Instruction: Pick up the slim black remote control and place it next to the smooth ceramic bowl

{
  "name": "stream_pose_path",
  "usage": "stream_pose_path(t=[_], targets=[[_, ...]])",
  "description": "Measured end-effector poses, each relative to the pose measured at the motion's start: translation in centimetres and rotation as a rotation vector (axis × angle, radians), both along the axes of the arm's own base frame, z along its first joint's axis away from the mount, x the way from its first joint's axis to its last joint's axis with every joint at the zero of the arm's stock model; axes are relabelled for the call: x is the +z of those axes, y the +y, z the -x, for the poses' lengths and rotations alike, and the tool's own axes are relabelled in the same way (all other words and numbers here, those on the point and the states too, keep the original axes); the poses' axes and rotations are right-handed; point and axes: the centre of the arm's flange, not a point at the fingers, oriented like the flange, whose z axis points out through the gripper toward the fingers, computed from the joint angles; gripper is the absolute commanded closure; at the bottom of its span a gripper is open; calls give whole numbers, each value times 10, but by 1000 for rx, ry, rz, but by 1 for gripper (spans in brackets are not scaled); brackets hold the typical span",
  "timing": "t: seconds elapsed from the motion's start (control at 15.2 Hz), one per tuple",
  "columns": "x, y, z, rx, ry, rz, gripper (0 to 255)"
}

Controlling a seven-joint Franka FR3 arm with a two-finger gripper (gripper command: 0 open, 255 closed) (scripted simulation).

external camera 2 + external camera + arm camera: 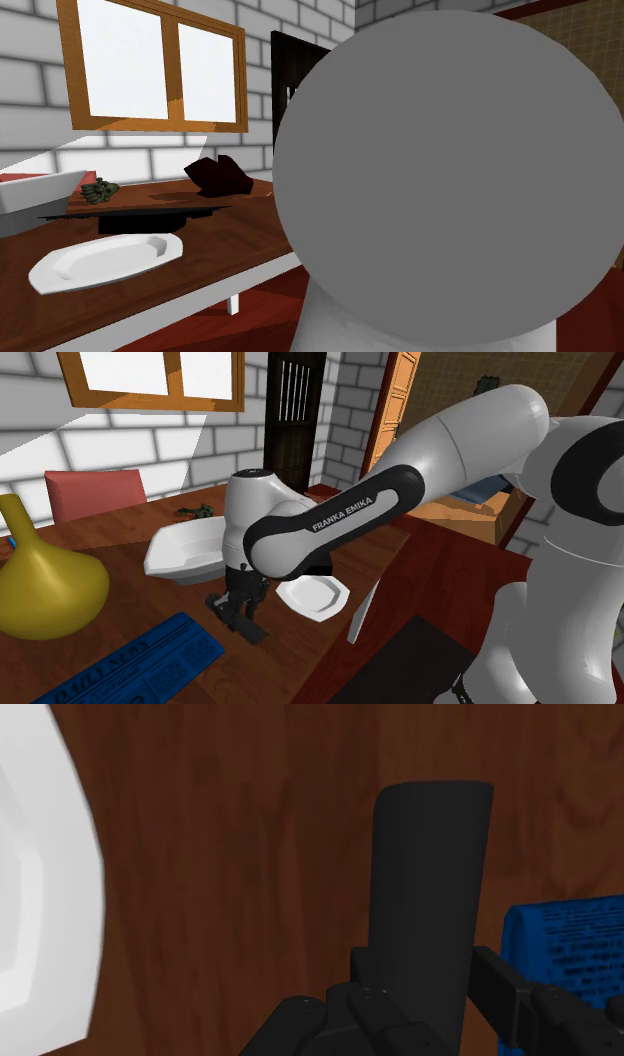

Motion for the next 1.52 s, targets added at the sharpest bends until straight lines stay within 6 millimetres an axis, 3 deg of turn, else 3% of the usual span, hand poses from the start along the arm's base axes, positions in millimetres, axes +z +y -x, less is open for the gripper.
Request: stream_pose_path(t=[0.26,0.66,0.73,1.12,1.39,1.52], targets=[[-20,1,1,0,0,0,255],[-24,1,0,0,0,0,255],[-24,1,0,0,-1,0,0],[-24,1,0,0,-1,0,0],[17,-1,0,-1,-2,-1,0],[25,-3,-1,0,-2,-1,0]])
